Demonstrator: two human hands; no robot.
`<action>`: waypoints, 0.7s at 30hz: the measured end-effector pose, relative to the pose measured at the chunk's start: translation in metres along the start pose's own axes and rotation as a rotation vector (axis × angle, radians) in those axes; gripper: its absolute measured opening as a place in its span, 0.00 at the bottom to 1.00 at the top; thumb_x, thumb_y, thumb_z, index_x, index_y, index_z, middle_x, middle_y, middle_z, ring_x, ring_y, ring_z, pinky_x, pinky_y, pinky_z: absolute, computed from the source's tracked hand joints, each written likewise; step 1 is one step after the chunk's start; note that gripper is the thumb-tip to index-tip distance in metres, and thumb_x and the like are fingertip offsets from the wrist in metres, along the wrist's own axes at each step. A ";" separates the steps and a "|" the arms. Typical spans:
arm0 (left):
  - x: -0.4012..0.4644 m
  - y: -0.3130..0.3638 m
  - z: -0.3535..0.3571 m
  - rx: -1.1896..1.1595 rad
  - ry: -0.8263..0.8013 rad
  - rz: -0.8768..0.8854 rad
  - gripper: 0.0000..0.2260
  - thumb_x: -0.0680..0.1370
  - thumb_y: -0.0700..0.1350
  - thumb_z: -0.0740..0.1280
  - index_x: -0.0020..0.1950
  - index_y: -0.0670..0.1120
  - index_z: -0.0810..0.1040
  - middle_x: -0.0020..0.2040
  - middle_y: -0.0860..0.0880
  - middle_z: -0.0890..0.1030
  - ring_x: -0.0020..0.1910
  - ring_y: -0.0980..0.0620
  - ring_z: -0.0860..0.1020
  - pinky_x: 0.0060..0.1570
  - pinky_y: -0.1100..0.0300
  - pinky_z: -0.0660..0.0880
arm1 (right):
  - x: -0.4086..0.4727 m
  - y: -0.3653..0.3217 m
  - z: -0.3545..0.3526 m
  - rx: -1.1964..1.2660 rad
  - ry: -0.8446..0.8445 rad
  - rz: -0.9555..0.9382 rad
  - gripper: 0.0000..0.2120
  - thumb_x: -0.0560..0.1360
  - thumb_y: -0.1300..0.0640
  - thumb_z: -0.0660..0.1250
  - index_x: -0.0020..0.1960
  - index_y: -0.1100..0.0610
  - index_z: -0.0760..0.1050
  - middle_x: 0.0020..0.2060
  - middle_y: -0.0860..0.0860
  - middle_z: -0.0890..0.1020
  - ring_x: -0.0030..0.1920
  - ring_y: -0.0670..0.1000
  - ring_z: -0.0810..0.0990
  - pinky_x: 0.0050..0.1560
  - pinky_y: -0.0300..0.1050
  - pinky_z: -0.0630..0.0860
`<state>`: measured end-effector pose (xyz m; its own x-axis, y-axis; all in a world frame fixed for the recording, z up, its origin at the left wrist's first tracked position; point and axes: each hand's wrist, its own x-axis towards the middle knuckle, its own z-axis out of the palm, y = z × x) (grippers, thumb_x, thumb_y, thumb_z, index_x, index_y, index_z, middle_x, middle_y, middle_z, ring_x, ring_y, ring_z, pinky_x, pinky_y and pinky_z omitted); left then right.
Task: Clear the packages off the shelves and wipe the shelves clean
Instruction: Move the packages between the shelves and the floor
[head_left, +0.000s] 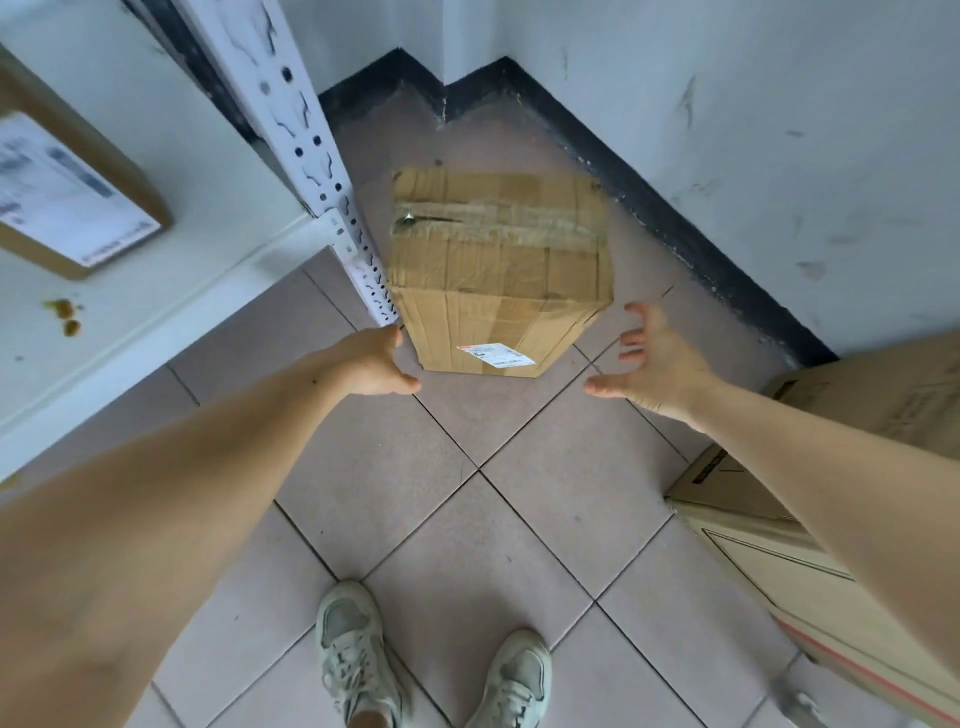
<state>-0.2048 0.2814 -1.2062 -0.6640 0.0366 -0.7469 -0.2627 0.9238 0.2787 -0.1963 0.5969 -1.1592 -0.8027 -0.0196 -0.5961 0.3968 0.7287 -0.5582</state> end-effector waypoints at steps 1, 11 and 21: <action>-0.013 0.003 -0.008 0.012 -0.031 -0.011 0.34 0.76 0.53 0.72 0.77 0.45 0.62 0.74 0.45 0.68 0.71 0.45 0.69 0.68 0.51 0.68 | -0.013 -0.006 -0.006 -0.045 -0.035 0.010 0.48 0.68 0.57 0.80 0.77 0.53 0.52 0.67 0.57 0.72 0.61 0.54 0.75 0.60 0.47 0.72; -0.179 0.051 -0.113 0.093 -0.087 0.096 0.14 0.77 0.53 0.70 0.54 0.48 0.70 0.51 0.48 0.73 0.48 0.50 0.73 0.45 0.58 0.68 | -0.148 -0.115 -0.095 -0.573 -0.262 -0.107 0.33 0.76 0.51 0.72 0.76 0.55 0.61 0.71 0.53 0.71 0.68 0.54 0.71 0.62 0.45 0.69; -0.376 0.078 -0.218 0.160 -0.024 0.117 0.24 0.79 0.55 0.67 0.71 0.46 0.69 0.66 0.48 0.75 0.62 0.49 0.74 0.64 0.53 0.71 | -0.258 -0.270 -0.178 -0.837 -0.211 -0.351 0.29 0.76 0.49 0.71 0.73 0.54 0.65 0.68 0.52 0.73 0.67 0.55 0.72 0.64 0.49 0.72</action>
<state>-0.1279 0.2564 -0.7720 -0.6658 0.1545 -0.7300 -0.0687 0.9615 0.2661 -0.1755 0.5273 -0.7518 -0.6856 -0.3966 -0.6105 -0.3696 0.9121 -0.1775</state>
